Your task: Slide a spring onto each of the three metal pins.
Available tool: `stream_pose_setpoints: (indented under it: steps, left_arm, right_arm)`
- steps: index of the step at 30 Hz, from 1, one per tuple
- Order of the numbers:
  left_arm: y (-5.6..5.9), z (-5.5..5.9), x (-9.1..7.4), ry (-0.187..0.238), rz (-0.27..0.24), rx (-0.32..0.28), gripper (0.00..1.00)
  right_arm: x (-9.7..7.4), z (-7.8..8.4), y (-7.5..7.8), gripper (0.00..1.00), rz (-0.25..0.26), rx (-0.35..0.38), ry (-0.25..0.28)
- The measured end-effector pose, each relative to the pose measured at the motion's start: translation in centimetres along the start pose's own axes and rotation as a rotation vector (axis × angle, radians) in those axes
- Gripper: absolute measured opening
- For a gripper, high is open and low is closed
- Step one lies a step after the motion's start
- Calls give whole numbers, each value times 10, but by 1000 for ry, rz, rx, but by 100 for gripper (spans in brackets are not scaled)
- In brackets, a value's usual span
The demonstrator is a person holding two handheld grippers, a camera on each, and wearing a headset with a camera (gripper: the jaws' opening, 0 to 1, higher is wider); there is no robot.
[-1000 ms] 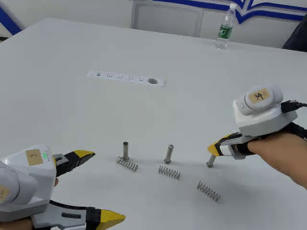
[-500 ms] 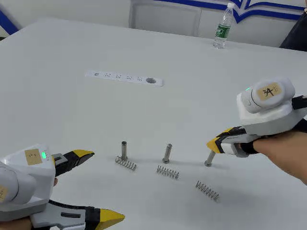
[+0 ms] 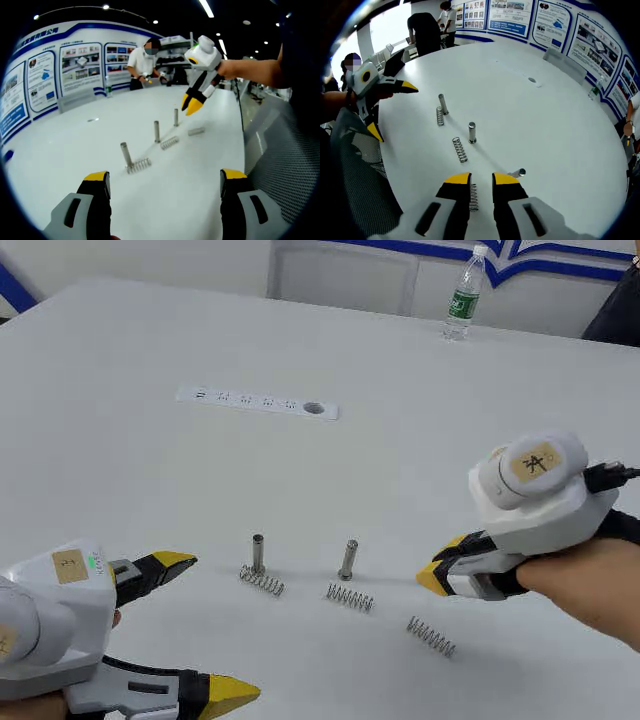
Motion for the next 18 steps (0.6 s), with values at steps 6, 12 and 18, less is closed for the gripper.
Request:
stream_pose_setpoints:
  steps: [6, 12, 18]
  left_arm:
    - [0, 1, -1, 0, -2, -3, 92]
    - [0, 2, -1, -4, -2, -6, 92]
    - [0, 2, -1, -5, -4, -10, 92]
  right_arm:
    - [13, 13, -10, 18, -45, -35, -67]
    - [25, 21, -13, 18, -67, -61, -122]
    - [32, 24, -13, 18, -80, -75, -156]
Point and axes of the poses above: the centre of the closed fingertips' face, and the gripper's own axes: x roughly forward along the fingers, y roughly to its right, z roughly out of its underside, the point moved 7 cm from there along -x, roughly backward along the fingers, and after that the axes turned 4 degrees about z, right-handed, at the moved point
